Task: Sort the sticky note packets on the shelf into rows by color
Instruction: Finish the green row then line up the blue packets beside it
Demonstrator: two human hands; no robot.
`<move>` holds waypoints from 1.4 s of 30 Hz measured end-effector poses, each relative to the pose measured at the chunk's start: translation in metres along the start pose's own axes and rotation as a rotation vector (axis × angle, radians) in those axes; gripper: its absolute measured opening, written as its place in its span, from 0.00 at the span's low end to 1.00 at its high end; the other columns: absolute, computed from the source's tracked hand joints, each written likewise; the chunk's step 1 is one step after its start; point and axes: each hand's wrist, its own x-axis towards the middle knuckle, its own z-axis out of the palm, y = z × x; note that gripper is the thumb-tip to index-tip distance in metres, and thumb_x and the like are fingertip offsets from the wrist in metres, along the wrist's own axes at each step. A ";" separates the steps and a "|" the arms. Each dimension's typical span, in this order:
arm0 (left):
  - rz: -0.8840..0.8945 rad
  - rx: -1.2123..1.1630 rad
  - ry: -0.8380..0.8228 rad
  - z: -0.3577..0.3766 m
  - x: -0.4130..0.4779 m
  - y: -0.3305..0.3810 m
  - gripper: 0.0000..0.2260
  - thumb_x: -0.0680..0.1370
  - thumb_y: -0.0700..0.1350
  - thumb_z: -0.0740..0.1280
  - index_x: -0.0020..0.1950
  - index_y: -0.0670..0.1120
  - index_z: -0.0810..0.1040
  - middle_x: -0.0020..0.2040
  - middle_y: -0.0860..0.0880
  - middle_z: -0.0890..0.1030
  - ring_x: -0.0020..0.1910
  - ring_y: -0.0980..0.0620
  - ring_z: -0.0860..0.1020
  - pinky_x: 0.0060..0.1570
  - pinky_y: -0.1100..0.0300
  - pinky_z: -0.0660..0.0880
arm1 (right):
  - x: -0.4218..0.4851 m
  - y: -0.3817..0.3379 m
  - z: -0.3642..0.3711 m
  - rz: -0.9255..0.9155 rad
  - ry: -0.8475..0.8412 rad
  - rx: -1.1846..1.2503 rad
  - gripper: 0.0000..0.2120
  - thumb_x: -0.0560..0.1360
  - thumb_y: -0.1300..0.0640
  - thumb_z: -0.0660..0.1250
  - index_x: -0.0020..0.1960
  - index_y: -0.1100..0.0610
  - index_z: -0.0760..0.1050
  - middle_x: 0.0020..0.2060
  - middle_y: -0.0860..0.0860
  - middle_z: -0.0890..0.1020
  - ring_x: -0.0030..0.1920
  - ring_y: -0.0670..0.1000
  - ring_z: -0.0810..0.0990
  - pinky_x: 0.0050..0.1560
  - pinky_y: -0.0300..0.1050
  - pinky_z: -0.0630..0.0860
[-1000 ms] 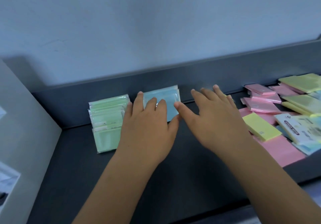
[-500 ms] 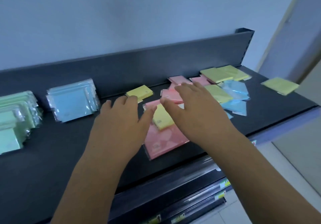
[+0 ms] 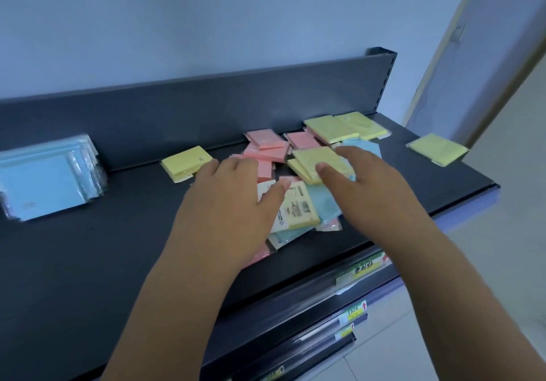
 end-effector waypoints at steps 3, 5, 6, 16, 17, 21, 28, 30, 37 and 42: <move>0.006 -0.030 -0.021 0.010 0.006 0.012 0.25 0.81 0.64 0.56 0.68 0.49 0.74 0.68 0.51 0.75 0.69 0.47 0.67 0.66 0.52 0.65 | 0.011 0.029 -0.016 0.096 -0.016 0.013 0.27 0.82 0.40 0.61 0.78 0.48 0.67 0.76 0.49 0.70 0.74 0.53 0.69 0.68 0.49 0.66; 0.026 -0.010 -0.045 0.017 0.011 0.025 0.25 0.81 0.65 0.54 0.66 0.49 0.74 0.67 0.50 0.76 0.69 0.46 0.67 0.68 0.50 0.67 | 0.022 0.048 -0.028 0.150 -0.003 0.042 0.27 0.81 0.40 0.62 0.77 0.47 0.68 0.74 0.51 0.73 0.71 0.55 0.72 0.69 0.52 0.68; 0.027 -0.016 -0.066 0.020 0.014 0.033 0.26 0.80 0.66 0.52 0.67 0.50 0.73 0.68 0.51 0.75 0.70 0.46 0.66 0.69 0.48 0.66 | 0.029 0.058 -0.034 0.168 0.000 0.053 0.26 0.81 0.41 0.63 0.76 0.46 0.69 0.72 0.51 0.75 0.69 0.55 0.74 0.67 0.52 0.70; 0.041 -0.015 -0.079 0.078 0.065 0.159 0.25 0.82 0.64 0.56 0.75 0.52 0.67 0.77 0.55 0.66 0.79 0.49 0.53 0.76 0.51 0.58 | 0.113 0.140 -0.086 -0.098 -0.283 -0.154 0.26 0.76 0.45 0.72 0.72 0.47 0.72 0.66 0.48 0.78 0.62 0.51 0.75 0.54 0.46 0.71; 0.044 0.013 -0.070 0.086 0.067 0.169 0.25 0.82 0.63 0.56 0.75 0.52 0.67 0.77 0.55 0.66 0.79 0.49 0.54 0.76 0.51 0.59 | 0.121 0.145 -0.087 -0.131 -0.302 -0.163 0.23 0.75 0.45 0.72 0.69 0.47 0.74 0.63 0.48 0.79 0.60 0.51 0.77 0.54 0.47 0.74; -0.064 0.071 -0.086 0.106 0.075 0.190 0.25 0.82 0.62 0.58 0.76 0.53 0.65 0.77 0.54 0.66 0.80 0.47 0.54 0.77 0.49 0.59 | 0.142 0.149 -0.085 -0.266 -0.405 -0.154 0.19 0.70 0.43 0.73 0.59 0.45 0.78 0.51 0.45 0.82 0.54 0.50 0.79 0.54 0.53 0.80; -0.231 0.031 -0.033 0.121 0.084 0.205 0.13 0.77 0.60 0.60 0.54 0.53 0.74 0.54 0.55 0.76 0.58 0.52 0.73 0.54 0.51 0.75 | 0.160 0.147 -0.060 -0.294 -0.393 -0.111 0.18 0.71 0.39 0.65 0.46 0.53 0.70 0.47 0.52 0.75 0.51 0.55 0.73 0.50 0.50 0.72; -0.269 0.016 -0.011 0.120 0.090 0.208 0.15 0.74 0.62 0.57 0.46 0.52 0.73 0.48 0.55 0.76 0.52 0.52 0.75 0.48 0.52 0.76 | 0.167 0.147 -0.064 -0.264 -0.364 -0.098 0.15 0.75 0.44 0.66 0.44 0.56 0.69 0.45 0.52 0.74 0.51 0.56 0.72 0.50 0.50 0.71; -0.418 -0.025 0.016 0.118 0.098 0.226 0.20 0.80 0.65 0.59 0.43 0.48 0.69 0.46 0.51 0.70 0.50 0.50 0.69 0.45 0.56 0.63 | 0.180 0.151 -0.071 0.031 -0.424 0.236 0.07 0.70 0.61 0.69 0.44 0.63 0.84 0.39 0.59 0.85 0.40 0.58 0.83 0.37 0.44 0.73; -0.429 -0.156 0.073 0.113 0.100 0.231 0.24 0.80 0.67 0.51 0.36 0.49 0.66 0.40 0.49 0.73 0.42 0.49 0.72 0.41 0.53 0.65 | 0.176 0.159 -0.082 0.205 -0.522 0.568 0.07 0.70 0.68 0.76 0.45 0.58 0.85 0.44 0.58 0.87 0.45 0.57 0.88 0.52 0.53 0.85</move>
